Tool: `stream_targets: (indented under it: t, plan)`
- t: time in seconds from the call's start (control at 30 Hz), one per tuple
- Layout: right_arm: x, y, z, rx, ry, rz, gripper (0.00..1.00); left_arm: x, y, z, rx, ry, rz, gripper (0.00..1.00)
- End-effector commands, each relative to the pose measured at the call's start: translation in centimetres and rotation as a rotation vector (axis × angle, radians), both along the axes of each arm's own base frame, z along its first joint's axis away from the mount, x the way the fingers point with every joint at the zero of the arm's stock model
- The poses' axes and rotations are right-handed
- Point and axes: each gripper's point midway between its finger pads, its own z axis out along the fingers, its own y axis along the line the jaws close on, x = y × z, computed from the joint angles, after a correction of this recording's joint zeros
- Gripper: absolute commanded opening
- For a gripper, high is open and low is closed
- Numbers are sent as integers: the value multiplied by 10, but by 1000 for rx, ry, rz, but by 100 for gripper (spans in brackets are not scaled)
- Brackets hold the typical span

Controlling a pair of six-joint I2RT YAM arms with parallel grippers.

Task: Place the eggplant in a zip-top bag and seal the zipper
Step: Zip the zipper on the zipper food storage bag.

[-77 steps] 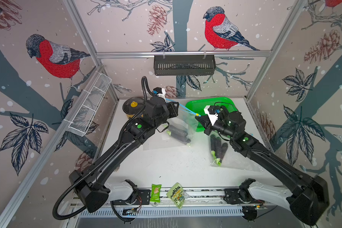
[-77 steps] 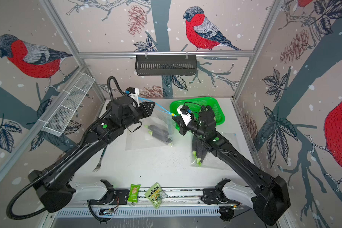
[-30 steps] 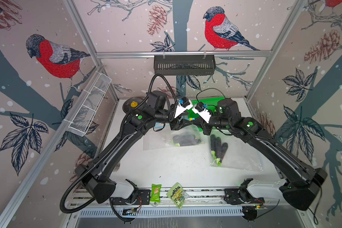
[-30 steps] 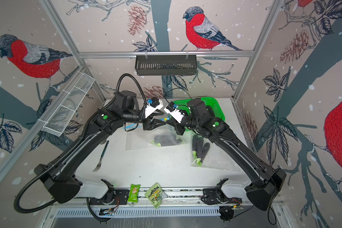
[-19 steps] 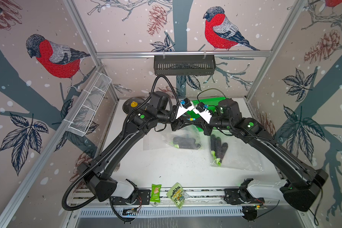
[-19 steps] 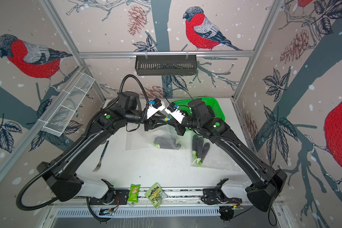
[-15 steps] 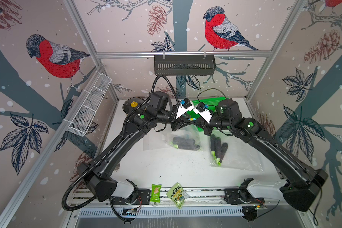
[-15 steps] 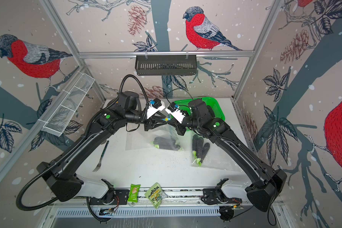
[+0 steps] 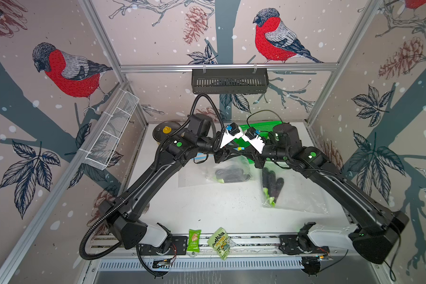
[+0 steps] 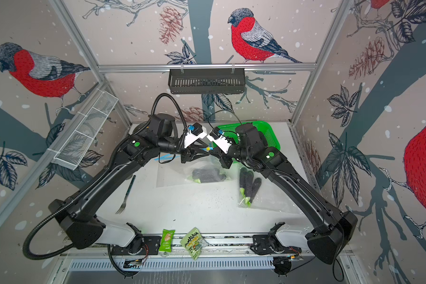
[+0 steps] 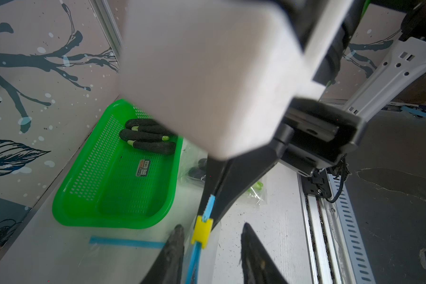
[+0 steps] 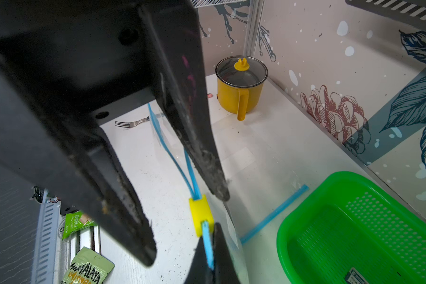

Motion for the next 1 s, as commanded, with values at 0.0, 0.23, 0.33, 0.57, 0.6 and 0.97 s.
stream_targets:
  t: [0.0,0.23,0.33,0.57,0.6,0.97]
  plan:
    - [-1,3,11,36,-35,20,4,-4,-3,4,-7,-15,-31,38]
    - [1,2,8,34,-32,15,3,-6,-3,6,-13,-21,-45,30]
    - [2,1,9,37,-32,13,3,-6,-3,4,-9,-19,-43,24]
    - [4,0,5,39,-24,8,3,-9,-3,4,-10,-19,-51,17]
    - [4,0,5,41,-20,9,3,-8,-3,3,-8,-20,-47,17]
    - [-1,-4,12,54,-32,12,3,-3,-7,-4,5,-3,-41,35]
